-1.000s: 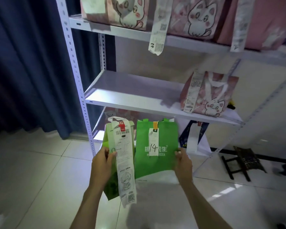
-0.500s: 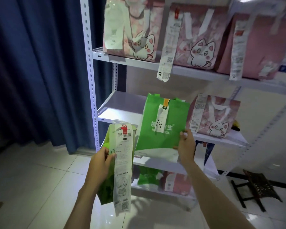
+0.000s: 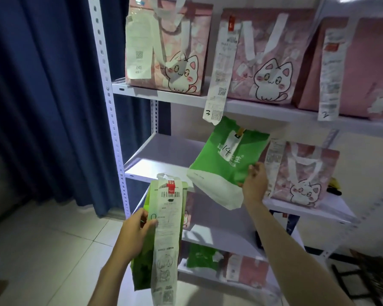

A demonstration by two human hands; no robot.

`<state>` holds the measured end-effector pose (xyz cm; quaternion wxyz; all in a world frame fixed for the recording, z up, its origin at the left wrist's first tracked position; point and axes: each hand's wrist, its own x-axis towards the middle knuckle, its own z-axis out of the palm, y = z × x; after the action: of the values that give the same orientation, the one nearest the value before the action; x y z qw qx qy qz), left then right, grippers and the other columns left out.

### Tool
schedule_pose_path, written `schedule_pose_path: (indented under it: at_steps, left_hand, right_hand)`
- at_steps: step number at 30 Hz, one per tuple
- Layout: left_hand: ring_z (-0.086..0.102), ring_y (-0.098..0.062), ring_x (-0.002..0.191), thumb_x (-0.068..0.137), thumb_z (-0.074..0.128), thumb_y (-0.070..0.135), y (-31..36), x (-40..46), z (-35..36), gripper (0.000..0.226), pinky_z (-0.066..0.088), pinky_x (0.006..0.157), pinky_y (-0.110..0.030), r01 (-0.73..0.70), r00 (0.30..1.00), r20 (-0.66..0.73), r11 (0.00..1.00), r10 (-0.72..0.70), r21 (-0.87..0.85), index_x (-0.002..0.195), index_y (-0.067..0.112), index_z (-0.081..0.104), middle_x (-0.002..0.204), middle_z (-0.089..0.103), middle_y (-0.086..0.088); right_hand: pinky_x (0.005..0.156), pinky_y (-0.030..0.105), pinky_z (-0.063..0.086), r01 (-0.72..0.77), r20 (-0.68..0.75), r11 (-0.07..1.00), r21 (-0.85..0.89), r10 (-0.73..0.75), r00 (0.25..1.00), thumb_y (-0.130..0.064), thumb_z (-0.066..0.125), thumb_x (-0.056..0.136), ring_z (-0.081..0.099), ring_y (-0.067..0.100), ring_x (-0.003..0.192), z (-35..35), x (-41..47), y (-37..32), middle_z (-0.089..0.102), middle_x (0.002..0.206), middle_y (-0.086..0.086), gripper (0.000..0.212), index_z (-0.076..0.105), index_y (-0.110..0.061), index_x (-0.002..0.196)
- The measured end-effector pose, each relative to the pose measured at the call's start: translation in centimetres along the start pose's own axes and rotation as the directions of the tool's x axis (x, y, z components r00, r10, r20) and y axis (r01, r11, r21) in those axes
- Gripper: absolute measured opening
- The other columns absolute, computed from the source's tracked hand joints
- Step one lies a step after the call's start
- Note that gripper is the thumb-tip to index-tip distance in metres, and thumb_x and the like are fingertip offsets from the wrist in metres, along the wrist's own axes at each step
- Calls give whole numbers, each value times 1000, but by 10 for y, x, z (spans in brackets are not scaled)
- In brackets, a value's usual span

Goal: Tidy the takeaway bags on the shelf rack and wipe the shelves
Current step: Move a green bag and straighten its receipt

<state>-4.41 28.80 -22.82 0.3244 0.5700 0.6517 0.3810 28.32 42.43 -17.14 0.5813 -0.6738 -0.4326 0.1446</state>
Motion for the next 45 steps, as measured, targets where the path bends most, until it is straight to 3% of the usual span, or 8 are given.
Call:
schedule_pose_path:
  at_steps: [6,11,20,29,33,38,41,45]
  left_hand:
    - [70,-15,91,95,69,29,4,16,18,15,64,78,-37,-13,1000,20,999,14,-34,93,18,59,102,71,10]
    - [70,-13,91,95,68,28,4,26,26,12,62,72,-27,-23,1000,15,999,23,-32,93,20,61,101,72,9]
    - [71,-14,90,96,67,28,0,34,33,15,61,66,-25,6,1000,15,1000,-5,-17,91,16,59,101,71,9]
    - [69,-11,90,96,67,28,-1,32,39,12,60,65,-23,30,999,14,999,-30,-44,97,19,60,102,69,13]
    - [71,-12,89,97,66,28,-2,26,41,12,60,63,-23,18,1000,18,997,-17,-72,98,18,60,100,70,14]
    - [70,-10,89,97,67,26,2,14,39,9,56,56,-17,-23,997,66,993,31,-112,98,21,59,100,68,17]
    - [69,-7,90,98,65,26,0,8,39,8,56,58,-16,-50,990,123,992,64,-114,101,21,60,102,67,19]
    - [70,-10,95,98,65,30,-9,-2,45,10,61,71,-25,-48,972,222,990,77,-133,105,25,59,109,69,18]
  right_hand:
    - [51,25,32,96,-30,993,-69,-98,995,-20,45,108,51,19,68,10,42,-2,59,83,3,16,57,-11,103]
    - [53,41,59,166,28,983,-74,-165,986,-23,44,108,64,25,62,18,63,6,57,73,-3,14,54,-17,102]
    - [65,63,56,-32,29,998,-45,34,999,-14,41,106,59,33,70,47,76,66,57,78,4,13,44,-22,96]
    - [78,58,60,-85,88,992,93,77,993,-24,51,106,69,30,87,46,76,58,62,87,-13,4,50,-25,103]
    - [84,42,58,-120,110,984,131,106,988,-18,56,103,67,24,101,28,56,50,65,106,-6,25,52,-19,128]
    - [64,7,42,-161,94,982,101,151,984,-3,53,100,59,18,95,0,2,51,62,112,2,33,52,-6,133]
    - [64,28,48,-247,229,967,66,226,947,-9,57,102,60,18,72,-6,-39,73,70,89,-1,15,65,-12,114]
    - [67,26,59,-367,565,930,-30,319,761,-7,55,103,72,19,77,-23,-111,82,73,93,11,16,65,-2,115]
